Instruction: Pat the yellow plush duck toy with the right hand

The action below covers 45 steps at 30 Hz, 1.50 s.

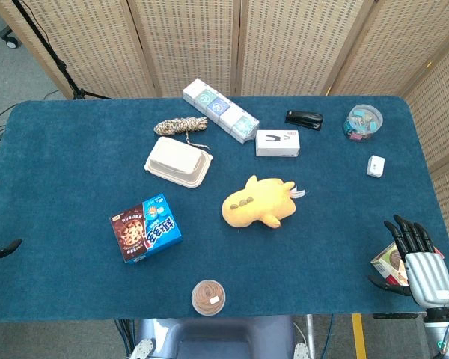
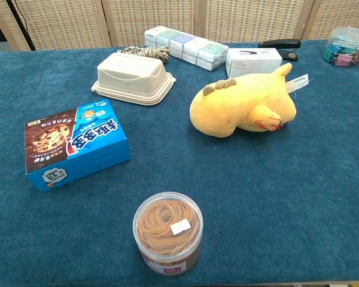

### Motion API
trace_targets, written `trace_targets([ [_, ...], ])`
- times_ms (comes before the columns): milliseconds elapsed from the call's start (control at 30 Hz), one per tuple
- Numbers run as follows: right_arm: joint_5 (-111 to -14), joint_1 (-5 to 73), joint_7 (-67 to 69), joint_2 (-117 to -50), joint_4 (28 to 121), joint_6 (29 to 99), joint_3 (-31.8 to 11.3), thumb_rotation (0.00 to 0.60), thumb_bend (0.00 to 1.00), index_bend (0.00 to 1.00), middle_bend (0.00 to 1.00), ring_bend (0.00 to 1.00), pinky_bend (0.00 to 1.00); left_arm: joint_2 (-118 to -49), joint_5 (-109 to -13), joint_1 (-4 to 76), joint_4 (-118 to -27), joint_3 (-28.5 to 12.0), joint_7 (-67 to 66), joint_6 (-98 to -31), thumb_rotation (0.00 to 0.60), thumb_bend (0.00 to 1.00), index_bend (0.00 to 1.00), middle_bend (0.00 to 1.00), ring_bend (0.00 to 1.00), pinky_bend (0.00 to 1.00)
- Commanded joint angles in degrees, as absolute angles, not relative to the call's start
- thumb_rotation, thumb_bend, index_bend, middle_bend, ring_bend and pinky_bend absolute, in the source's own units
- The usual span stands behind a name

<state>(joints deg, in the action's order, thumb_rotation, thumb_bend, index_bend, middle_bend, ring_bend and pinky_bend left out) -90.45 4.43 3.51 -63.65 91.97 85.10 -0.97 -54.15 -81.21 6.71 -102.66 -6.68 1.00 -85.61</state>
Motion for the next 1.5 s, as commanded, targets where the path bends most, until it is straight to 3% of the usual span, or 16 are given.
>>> trace_targets([
  [33, -90.6, 4.4, 3.7, -63.5, 92.0, 85.2, -0.9, 0.453, 0.0, 0.0, 0.0, 0.0, 0.0, -54.2, -80.9, 6.7, -102.9, -6.6, 0.5, -85.4, 0.6, 0.0, 0.0, 0.0, 0.0, 0.0],
  [367, -92.2, 6.2, 5.2, -63.9, 91.3, 83.5, -1.1, 0.454, 0.0, 0.0, 0.0, 0.0, 0.0, -53.9, -80.2, 6.9, -103.4, -6.7, 0.6, -84.8, 0.6, 0.0, 0.0, 0.0, 0.0, 0.0],
  [633, -93.6, 15.3, 0.1, -66.6, 95.0, 72.8, -3.5, 0.424, 0.0, 0.0, 0.0, 0.0, 0.0, -53.6, -80.1, 7.0, -103.8, -6.4, 0.8, -84.0, 0.6, 0.0, 0.0, 0.0, 0.0, 0.0],
  [867, -89.7, 23.8, -4.9, -72.7, 95.7, 63.0, -7.3, 0.421, 0.0, 0.0, 0.0, 0.0, 0.0, -53.4, -79.7, 7.2, -103.6, -6.4, 1.1, -83.2, 0.6, 0.0, 0.0, 0.0, 0.0, 0.0],
  [1267, -87.0, 33.8, -10.4, -85.1, 93.8, 58.0, -12.0, 0.42, 0.0, 0.0, 0.0, 0.0, 0.0, -52.8, -79.1, 7.4, -103.3, -6.5, 2.2, -82.4, 0.6, 0.0, 0.0, 0.0, 0.0, 0.0],
  [1500, -84.1, 39.6, -13.0, -93.7, 86.9, 55.1, -14.2, 0.422, 0.0, 0.0, 0.0, 0.0, 0.0, -52.4, -78.8, 7.6, -103.3, -6.4, 2.5, -81.6, 0.6, 0.0, 0.0, 0.0, 0.0, 0.0],
])
